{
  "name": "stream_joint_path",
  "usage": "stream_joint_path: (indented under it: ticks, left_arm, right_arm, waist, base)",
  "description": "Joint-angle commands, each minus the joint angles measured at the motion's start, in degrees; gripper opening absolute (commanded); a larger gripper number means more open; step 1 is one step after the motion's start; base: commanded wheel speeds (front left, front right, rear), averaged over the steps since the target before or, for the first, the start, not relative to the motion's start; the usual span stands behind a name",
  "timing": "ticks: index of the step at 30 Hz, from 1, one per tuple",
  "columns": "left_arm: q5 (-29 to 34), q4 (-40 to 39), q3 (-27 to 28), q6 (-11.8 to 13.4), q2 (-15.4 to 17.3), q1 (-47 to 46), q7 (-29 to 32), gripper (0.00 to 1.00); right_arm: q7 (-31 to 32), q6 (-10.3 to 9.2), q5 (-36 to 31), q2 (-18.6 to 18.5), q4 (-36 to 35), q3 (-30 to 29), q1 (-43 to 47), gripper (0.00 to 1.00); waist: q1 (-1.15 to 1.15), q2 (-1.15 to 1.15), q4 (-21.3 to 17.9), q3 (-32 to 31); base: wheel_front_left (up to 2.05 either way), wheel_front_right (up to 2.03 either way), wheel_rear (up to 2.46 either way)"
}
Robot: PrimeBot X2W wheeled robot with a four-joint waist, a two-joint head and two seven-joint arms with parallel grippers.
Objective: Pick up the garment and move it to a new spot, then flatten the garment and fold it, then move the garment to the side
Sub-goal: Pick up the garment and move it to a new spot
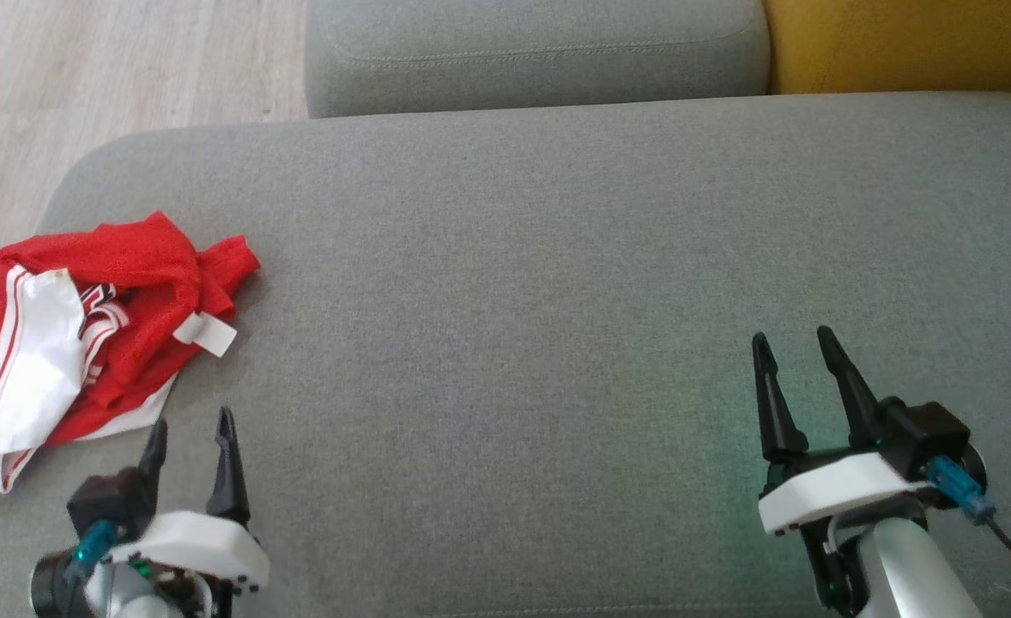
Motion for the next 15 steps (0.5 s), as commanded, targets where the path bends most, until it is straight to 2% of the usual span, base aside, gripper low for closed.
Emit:
stream_joint_path:
  ticks: [1,10,15]
  left_arm:
    - [-0.4,-2.3,1.4,0.5,0.5,-1.3,-0.3,1.00]
    - [-0.9,-3.1,0.1,1.2,0.5,-1.2,-0.3,1.00]
    - [-0.1,-3.4,0.4,1.2,0.5,-3.1,-0.3,1.00]
  right_arm:
    - [-0.4,0.43,0.4,0.1,-1.6,1.4,-1.0,1.00]
    - [-0.4,0.43,0.7,0.1,-2.3,0.8,-1.0,1.00]
    - [-0.4,0.43,1.8,0.1,-2.5,0.8,-1.5,1.00]
  waist:
    - [0.00,0.00,-0.2,-0.1]
    - [0.00,0.00,0.7,1.2]
    - [0.00,0.00,3.8,2.5]
  base:
    - [0.00,0.00,0.00]
    - [0.00,0.00,0.00]
    - [0.00,0.00,0.00]
